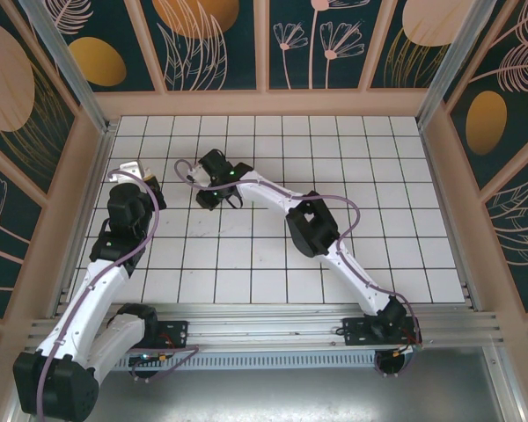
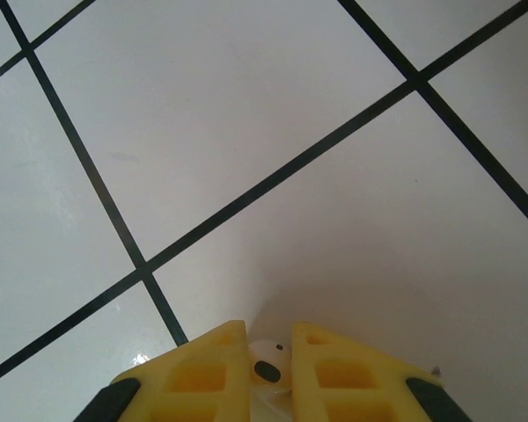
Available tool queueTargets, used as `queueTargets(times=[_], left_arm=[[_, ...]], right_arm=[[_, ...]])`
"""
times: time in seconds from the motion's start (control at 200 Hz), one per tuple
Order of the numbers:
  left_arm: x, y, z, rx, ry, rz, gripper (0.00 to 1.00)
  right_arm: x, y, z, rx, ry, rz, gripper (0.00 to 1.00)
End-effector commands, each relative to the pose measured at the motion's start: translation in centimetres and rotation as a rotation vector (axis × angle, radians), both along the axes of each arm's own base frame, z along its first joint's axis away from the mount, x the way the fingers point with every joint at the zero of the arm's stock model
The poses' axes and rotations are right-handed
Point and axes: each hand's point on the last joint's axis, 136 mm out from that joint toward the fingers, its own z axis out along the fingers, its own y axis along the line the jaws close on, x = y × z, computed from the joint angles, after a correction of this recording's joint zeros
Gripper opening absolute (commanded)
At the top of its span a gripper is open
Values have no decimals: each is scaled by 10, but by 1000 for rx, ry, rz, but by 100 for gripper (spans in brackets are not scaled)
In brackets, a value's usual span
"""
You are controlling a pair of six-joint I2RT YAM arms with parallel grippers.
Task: Insert the wireless bluetooth earbuds into the charging case
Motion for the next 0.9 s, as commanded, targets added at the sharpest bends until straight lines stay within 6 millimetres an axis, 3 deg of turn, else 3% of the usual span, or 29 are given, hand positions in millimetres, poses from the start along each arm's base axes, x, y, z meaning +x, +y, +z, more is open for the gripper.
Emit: queueTargets(times=[0.0,0.185,0.43,0.531,0.651,0.786,0.896], left_arm=[[-2,-3,-4,-1,7,-23,0],[1,-18,-5,-4,-3,-115,0],[0,-69,-8,-9,-51,-421,0],[-10,-100,-2,-10,-122,-618,0],[-26,-127,6,-9,-233,-810,0],[-32,-142,14,-21,-305,-917,0],[-29,-150,19,-7,-334,-946,0]], right_arm=[[-5,-24,4,-34,112,-62,12],[9,-33,29,105,228,-161,8],[25,-54,83,257,246,-285,7],[28,-65,115,328,238,-331,7],[23,-80,166,447,195,-362,7],[4,-99,228,609,115,-372,9],[-16,-120,260,745,82,-408,9]])
